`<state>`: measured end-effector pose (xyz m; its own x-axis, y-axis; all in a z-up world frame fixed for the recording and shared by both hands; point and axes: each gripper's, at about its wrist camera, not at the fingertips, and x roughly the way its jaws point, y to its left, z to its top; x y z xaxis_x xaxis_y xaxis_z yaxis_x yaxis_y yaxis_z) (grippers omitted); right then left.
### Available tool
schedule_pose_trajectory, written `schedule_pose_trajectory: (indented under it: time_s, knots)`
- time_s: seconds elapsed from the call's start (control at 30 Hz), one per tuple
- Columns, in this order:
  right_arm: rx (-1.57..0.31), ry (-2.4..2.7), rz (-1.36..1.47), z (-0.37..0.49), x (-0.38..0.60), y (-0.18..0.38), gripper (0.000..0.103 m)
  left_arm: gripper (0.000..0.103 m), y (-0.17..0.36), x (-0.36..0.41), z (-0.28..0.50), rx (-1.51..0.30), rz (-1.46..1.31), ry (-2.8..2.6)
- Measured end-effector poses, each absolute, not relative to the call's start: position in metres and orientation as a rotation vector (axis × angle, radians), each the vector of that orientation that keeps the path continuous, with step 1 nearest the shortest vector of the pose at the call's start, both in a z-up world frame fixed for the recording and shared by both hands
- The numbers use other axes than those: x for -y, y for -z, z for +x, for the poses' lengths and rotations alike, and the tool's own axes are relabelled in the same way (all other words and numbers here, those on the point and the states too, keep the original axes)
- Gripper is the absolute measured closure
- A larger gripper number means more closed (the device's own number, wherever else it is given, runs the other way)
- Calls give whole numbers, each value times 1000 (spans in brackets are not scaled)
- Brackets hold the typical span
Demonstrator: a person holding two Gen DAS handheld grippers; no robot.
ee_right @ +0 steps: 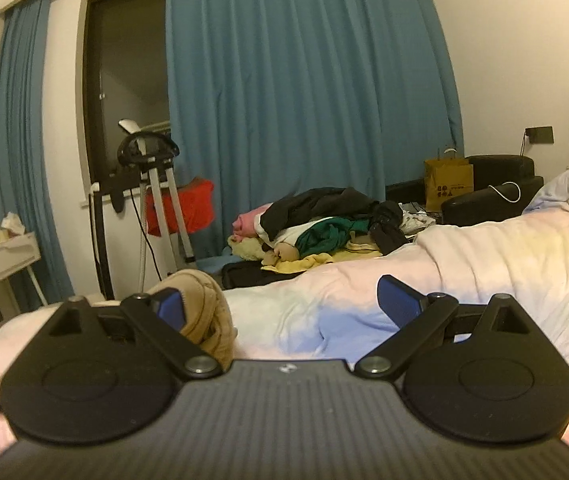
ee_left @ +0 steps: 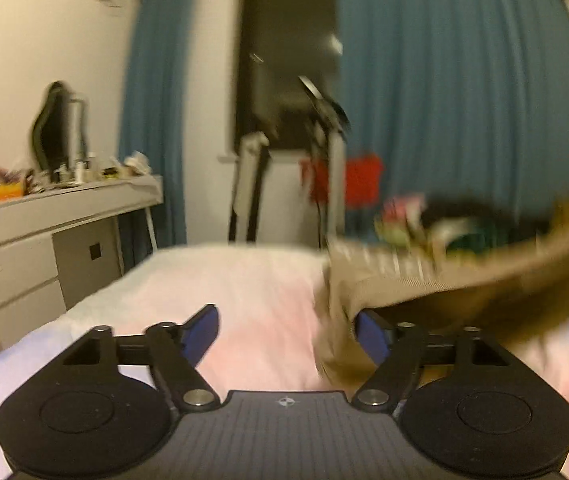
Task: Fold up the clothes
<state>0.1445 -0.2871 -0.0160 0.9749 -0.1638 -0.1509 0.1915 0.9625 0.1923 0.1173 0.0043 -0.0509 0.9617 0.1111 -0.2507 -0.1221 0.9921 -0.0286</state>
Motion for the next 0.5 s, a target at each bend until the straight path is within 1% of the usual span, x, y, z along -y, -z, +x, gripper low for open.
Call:
schedule_pose_trajectory:
  time_s: [0.13,0.23,0.4,0.5]
  knots:
    - [-134,148,203,141,281,17,6,23,55,-9,132,-327,-90,-51]
    - [-134,124,196,139,276,17,6,23,65,0,143,-397,-29,4]
    - [-127,102,176,138,272,16,6,23,82,21,154,-433,127,31]
    - [-149,140,137,141,271,19,6,22,82,12,159,-443,100,-95]
